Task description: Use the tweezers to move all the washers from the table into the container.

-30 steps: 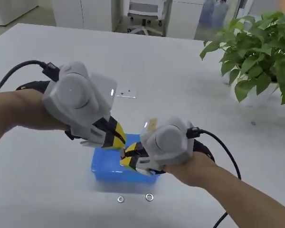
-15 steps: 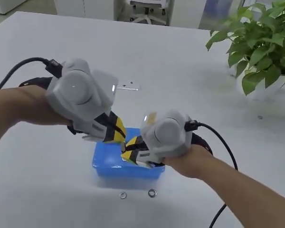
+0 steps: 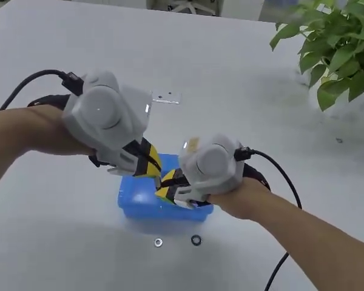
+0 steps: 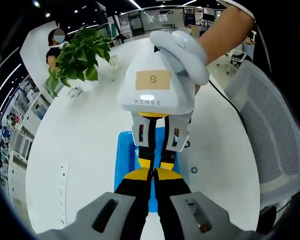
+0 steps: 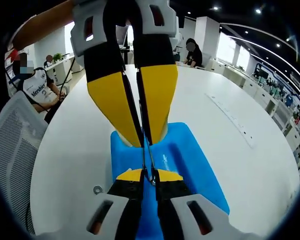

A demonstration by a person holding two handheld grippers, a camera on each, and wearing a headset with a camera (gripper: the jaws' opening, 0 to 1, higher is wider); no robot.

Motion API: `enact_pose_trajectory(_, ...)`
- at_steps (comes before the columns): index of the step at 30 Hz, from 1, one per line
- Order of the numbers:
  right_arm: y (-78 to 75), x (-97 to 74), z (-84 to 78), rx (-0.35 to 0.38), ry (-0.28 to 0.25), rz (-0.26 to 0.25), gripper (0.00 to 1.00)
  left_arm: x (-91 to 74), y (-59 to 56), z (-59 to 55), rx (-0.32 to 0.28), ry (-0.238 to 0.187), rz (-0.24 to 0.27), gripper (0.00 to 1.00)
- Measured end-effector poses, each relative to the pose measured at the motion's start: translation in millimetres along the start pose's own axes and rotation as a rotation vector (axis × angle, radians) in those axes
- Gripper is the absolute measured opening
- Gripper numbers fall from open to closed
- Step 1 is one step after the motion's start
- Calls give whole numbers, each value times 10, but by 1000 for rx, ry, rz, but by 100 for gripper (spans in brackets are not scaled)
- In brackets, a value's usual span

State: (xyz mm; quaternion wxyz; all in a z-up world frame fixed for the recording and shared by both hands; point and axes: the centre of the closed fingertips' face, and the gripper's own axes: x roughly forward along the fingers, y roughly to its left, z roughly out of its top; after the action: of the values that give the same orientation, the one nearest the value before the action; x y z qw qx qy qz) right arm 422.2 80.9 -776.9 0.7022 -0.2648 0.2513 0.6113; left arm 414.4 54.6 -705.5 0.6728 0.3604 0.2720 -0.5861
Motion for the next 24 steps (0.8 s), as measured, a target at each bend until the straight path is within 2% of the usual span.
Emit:
enact_pose_trajectory(8,-18,7,-18,-1,3,-4,11,12,11,-12,-2,2,0,6)
enact_pose_trajectory(24,50,-120,91,-20,-11,-21,11,-127,-62,103,15,-2,10,6)
